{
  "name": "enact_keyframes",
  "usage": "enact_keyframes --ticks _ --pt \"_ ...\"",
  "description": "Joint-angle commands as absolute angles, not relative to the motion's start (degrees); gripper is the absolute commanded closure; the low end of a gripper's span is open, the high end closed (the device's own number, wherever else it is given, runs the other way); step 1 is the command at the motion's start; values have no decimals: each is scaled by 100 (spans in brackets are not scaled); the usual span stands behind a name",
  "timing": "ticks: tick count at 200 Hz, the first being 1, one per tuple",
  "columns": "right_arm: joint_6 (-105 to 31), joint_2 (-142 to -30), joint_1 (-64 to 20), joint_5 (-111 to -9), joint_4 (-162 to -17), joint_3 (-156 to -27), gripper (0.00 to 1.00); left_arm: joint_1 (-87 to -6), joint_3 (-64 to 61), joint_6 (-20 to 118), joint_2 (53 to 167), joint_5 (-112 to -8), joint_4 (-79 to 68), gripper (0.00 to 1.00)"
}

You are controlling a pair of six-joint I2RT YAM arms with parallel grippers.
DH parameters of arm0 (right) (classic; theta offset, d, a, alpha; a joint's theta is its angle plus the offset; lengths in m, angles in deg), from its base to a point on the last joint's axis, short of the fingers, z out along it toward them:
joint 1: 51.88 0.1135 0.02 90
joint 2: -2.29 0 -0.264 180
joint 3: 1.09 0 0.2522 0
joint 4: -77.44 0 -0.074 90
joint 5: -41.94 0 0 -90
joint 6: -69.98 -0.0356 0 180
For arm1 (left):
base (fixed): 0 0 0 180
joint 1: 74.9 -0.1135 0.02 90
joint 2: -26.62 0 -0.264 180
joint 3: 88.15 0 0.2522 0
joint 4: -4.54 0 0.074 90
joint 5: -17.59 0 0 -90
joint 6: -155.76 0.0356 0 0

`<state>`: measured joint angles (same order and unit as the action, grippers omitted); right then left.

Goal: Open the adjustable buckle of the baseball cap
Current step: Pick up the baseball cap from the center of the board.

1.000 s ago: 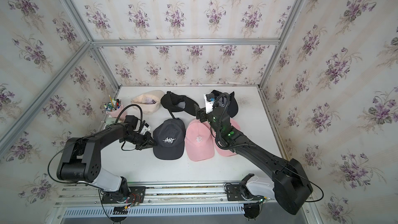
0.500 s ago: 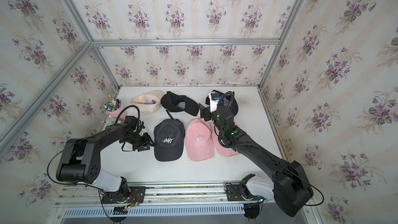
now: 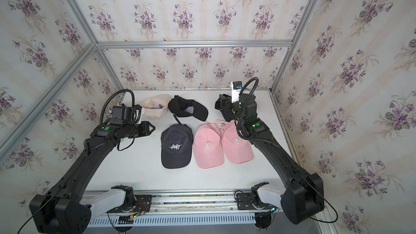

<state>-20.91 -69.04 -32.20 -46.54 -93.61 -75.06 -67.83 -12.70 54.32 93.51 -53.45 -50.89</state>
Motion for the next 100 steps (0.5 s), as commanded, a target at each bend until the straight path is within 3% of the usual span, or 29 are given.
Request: enact_keyframes --ticks 1,43,100 --pt "-1945 -7044 -3624 -4829 -8602 -7787 20 -6207 -799 5782 9635 -5674 -4891 59" --pt "-1910 -7651 -4509 -5151 -8159 -8177 19 -5098 117 5767 10865 -5488 -3795 57" --pt "-1830 -9393 -5134 -4849 -8419 -8508 19 -4179 1482 6076 12268 -5518 -3917 56"
